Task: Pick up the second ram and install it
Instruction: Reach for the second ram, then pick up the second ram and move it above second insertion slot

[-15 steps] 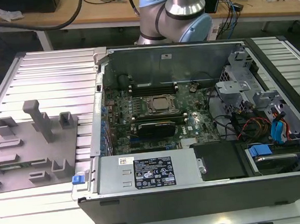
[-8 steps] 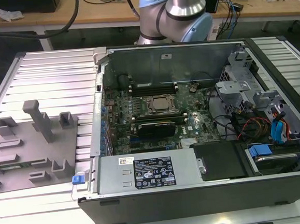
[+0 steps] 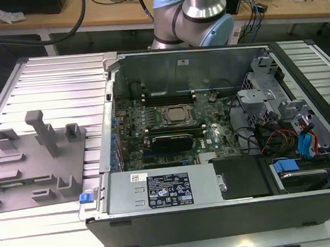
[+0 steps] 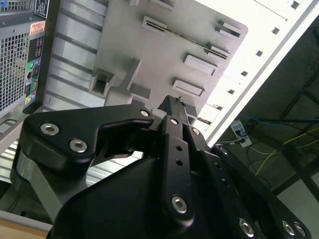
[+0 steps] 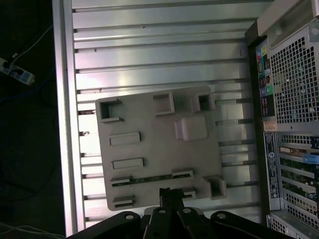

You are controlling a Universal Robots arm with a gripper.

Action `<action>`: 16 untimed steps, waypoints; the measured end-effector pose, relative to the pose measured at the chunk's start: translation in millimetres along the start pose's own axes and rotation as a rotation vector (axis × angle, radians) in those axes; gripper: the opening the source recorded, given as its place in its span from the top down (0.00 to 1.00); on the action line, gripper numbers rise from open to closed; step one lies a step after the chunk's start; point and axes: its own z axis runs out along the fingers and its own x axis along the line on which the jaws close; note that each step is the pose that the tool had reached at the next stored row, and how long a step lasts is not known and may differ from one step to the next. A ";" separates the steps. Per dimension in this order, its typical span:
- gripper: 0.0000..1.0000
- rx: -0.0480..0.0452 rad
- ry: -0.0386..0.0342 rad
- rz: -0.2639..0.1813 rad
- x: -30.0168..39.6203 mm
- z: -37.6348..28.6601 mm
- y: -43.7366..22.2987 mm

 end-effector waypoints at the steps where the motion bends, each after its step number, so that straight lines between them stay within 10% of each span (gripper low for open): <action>1: 0.89 0.0000 0.0000 0.000 0.0 0.0 0.0; 16: 0.89 -0.0021 0.0040 -0.089 0.0 0.0 -0.2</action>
